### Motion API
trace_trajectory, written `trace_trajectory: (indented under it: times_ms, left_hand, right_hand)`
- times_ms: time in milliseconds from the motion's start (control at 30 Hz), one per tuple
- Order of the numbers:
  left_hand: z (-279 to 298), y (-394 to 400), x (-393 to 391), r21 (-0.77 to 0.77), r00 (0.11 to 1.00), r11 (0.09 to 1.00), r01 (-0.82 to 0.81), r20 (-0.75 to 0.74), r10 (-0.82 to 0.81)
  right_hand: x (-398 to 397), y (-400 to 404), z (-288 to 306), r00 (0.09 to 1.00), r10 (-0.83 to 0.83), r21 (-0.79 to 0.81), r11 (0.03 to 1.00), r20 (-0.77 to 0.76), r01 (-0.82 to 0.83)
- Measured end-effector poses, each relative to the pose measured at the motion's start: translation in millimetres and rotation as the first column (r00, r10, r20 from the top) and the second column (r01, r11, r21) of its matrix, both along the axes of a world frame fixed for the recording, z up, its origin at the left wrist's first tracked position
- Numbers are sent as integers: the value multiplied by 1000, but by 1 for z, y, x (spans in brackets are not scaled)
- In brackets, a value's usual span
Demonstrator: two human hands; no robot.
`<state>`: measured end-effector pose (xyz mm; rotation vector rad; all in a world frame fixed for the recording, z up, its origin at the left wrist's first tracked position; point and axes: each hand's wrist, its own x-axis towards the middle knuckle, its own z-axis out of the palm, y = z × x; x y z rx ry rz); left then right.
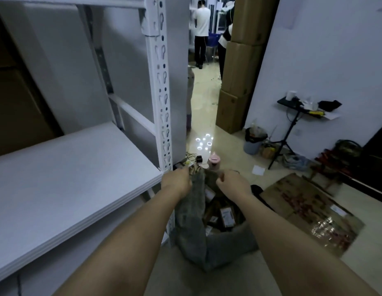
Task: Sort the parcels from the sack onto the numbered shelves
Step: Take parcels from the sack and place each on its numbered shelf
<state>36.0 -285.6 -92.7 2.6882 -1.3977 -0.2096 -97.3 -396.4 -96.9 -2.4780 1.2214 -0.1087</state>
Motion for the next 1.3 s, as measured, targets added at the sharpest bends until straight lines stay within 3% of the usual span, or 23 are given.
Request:
trace_trajectory:
  times_ms: [200, 567, 733, 933, 1100, 1300]
  left_hand:
    - [-32, -76, 6, 89, 997, 996, 22, -74, -15]
    - [-108, -228, 23, 270, 971, 959, -91, -189, 145]
    - [-153, -269, 26, 410, 977, 912, -27, -180, 110]
    - [-225, -308, 38, 508, 992, 857, 79, -121, -20]
    - [-315, -346, 54, 660, 961, 710, 245, -67, -269]
    - [-424, -365, 67, 814, 896, 503, 291, -48, -441]
  right_hand:
    - [9, -76, -31, 993, -12, 72, 997, -116, 21]
    - [41, -258, -106, 900, 279, 226, 951, -335, -211]
    - [52, -324, -151, 870, 326, 256, 936, -370, -242]
    - [76, -351, -235, 852, 372, 402, 890, -367, -216]
    - [108, -373, -317, 804, 443, 401, 872, -398, -282]
    - [144, -389, -421, 761, 503, 345, 858, -409, -381]
